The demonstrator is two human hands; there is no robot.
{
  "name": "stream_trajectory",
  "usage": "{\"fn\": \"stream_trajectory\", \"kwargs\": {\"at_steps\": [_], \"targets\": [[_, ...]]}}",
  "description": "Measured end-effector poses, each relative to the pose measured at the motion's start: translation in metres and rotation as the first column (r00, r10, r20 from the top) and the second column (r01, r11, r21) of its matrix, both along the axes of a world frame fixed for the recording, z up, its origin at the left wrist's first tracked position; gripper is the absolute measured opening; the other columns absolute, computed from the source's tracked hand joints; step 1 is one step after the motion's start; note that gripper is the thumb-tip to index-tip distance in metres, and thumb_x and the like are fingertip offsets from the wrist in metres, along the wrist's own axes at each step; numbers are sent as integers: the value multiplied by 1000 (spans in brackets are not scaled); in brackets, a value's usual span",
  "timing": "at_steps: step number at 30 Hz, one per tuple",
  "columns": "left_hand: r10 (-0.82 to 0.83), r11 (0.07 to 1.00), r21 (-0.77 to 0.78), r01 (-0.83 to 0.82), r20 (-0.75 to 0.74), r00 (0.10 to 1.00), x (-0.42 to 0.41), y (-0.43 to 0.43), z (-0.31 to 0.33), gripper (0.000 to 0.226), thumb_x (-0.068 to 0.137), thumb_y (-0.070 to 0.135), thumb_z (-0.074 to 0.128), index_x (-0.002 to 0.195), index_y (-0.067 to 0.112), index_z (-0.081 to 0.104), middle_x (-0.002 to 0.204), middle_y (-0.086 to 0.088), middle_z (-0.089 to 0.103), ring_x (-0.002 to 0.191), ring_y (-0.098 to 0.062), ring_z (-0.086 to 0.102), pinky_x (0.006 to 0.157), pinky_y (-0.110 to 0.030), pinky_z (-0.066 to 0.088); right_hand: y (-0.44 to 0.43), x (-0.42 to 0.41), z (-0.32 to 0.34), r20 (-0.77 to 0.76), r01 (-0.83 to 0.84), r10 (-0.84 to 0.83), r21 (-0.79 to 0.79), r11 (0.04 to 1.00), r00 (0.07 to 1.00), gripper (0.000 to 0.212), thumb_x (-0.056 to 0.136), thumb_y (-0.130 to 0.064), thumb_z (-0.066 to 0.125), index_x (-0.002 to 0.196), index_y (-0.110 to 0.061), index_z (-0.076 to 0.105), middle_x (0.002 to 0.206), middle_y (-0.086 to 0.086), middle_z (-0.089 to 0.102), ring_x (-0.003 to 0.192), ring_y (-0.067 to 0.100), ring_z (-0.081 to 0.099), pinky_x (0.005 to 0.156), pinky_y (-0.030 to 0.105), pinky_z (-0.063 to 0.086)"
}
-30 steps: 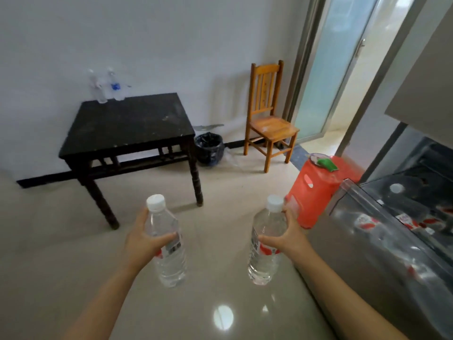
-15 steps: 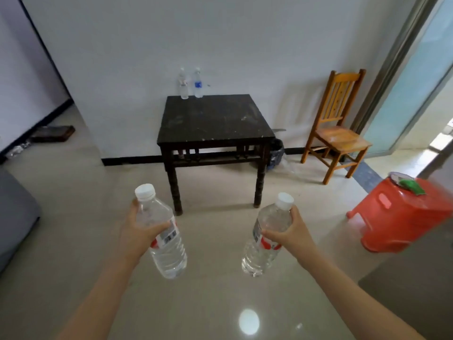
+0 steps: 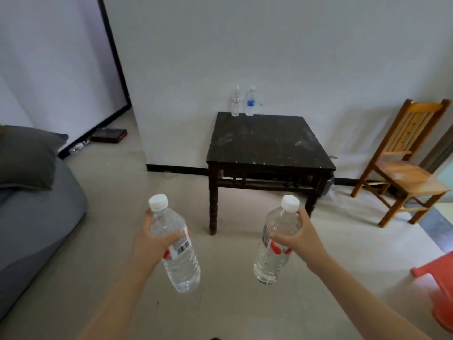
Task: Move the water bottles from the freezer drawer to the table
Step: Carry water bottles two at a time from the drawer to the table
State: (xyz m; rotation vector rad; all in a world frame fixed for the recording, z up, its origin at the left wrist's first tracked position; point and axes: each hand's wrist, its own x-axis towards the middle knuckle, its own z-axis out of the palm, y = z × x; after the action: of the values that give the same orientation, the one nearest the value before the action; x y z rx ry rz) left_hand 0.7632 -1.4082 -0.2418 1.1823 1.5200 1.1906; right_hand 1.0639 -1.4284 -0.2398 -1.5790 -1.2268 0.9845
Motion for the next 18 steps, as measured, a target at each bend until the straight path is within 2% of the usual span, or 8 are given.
{"fn": "stream_trajectory", "kwargs": {"at_steps": [7,10,13,15,18], "targets": [[34,998,60,-31,-54,998,-26,99,17,79,35,42,73,110,29,51,101,0,64,90,-18,63,76,-36,52,125,-26,4,6,-90,90,40,995,996,75,63,-10,81,116,-30,32,107,-10,46,105,14,46,88,33,44],[92,991,100,-86,-53,994,-37,139,26,70,45,25,79,108,23,49,94,3,62,84,-15,60,64,-23,46,176,-36,10,-6,-125,125,39,991,992,75,64,-11,80,117,-30,32,106,-13,45,107,13,45,92,37,45],[143,985,109,-137,-52,988,-53,179,22,61,65,-1,78,114,20,47,101,-4,59,91,-23,58,73,-28,45,222,-48,10,20,-142,141,41,989,990,77,63,-13,81,122,-26,35,118,-4,45,111,16,46,94,39,45],[178,980,104,-171,-55,983,-64,202,19,60,67,-3,76,115,18,48,102,-5,58,92,-25,58,77,-33,43,247,-57,12,30,-153,152,45,987,988,75,63,-12,81,121,-28,35,117,-4,46,109,16,47,90,36,46],[209,973,112,-201,-61,976,-82,242,15,66,64,0,78,120,16,47,104,-5,57,91,-24,57,74,-31,44,287,-75,11,21,-169,168,43,985,986,74,64,-12,80,116,-33,33,107,-13,47,105,14,49,86,32,46]]}}
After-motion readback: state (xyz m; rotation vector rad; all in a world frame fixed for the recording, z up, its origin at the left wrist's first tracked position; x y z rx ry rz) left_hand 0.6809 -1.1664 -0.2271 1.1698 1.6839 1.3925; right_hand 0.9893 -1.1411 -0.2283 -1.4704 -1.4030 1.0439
